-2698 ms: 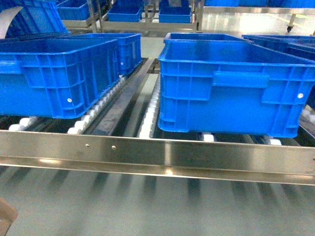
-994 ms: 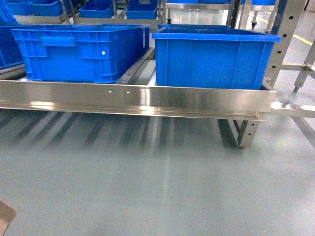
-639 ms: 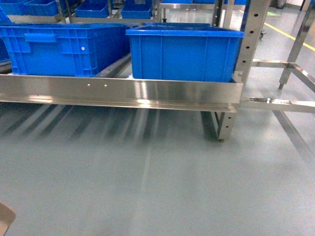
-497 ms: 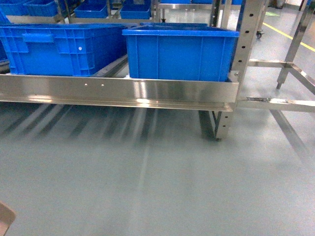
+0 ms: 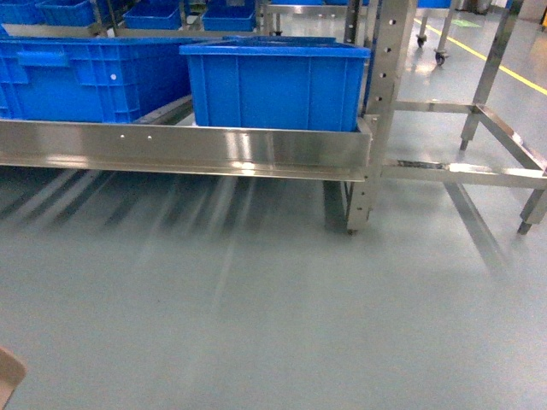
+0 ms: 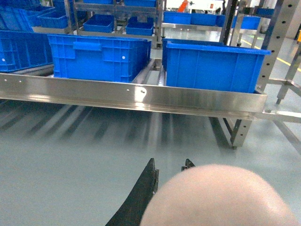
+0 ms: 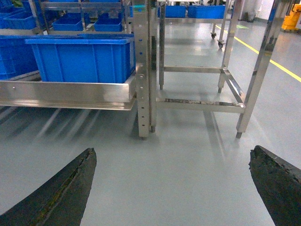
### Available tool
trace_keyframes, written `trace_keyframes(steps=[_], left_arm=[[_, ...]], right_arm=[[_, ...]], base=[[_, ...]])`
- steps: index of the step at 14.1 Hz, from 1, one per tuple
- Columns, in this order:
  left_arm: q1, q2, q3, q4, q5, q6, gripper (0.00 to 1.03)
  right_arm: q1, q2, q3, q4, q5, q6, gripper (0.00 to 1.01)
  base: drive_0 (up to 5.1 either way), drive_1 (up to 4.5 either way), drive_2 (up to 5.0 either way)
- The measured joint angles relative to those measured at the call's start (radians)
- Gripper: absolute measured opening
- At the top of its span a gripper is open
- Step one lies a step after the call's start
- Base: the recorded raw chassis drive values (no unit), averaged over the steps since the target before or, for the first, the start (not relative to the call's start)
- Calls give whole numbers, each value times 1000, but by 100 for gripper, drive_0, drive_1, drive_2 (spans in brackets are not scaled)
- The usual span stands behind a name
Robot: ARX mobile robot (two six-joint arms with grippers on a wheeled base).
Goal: Place part in tray to right shelf
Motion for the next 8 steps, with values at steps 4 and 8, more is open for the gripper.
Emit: trace_keyframes(steps=[4, 8], left_arm=[[0, 0, 0, -1, 0, 1, 12], [0, 0, 0, -2, 1, 3, 12]], right_arm=[[0, 0, 0, -1, 0, 0, 98], [0, 0, 0, 0, 0, 0, 98]], base=[[444, -418, -21], [443, -419, -22]])
